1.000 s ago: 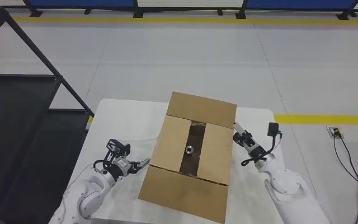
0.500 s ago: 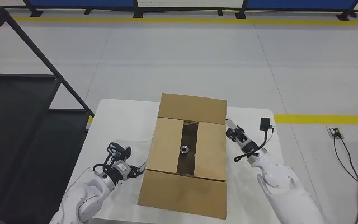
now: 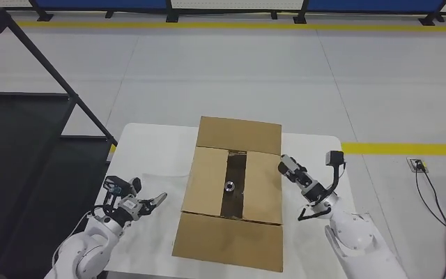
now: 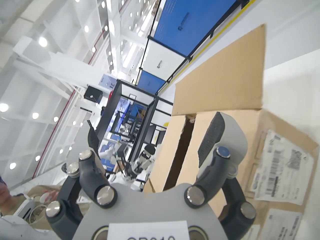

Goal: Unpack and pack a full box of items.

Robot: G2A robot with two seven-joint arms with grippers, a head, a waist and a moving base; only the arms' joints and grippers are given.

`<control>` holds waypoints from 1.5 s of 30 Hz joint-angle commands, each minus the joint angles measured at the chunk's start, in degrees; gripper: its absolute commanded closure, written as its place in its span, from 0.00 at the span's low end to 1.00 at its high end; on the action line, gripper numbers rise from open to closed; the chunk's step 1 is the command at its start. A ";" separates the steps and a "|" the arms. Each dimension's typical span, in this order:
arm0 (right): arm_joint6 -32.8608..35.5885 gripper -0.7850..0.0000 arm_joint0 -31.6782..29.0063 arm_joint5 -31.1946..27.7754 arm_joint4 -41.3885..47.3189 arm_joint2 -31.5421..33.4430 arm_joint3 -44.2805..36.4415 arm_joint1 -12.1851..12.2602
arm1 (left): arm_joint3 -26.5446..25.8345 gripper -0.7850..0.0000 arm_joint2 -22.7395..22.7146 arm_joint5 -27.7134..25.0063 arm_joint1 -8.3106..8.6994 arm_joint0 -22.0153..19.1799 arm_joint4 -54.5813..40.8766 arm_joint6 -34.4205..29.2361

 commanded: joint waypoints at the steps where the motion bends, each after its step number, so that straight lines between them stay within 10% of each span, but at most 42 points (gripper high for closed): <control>1: 1.35 0.00 -0.13 1.01 -0.44 -1.69 -1.39 -0.18 | 0.16 0.00 -1.29 0.44 0.06 0.31 -1.61 0.43; 17: 2.79 0.00 -0.01 2.58 -0.12 -3.88 -2.04 -0.52 | 0.24 0.00 -3.15 0.06 0.17 1.14 -5.03 0.52; 32: 11.12 0.00 18.22 11.72 -1.64 -20.29 13.79 -5.00 | -7.25 0.00 -6.51 -8.77 0.85 6.69 -10.82 -1.24; 45: 12.67 0.00 24.26 6.68 4.64 -24.76 21.88 -8.32 | -11.21 0.00 -3.35 -12.36 1.03 8.23 -5.85 -2.46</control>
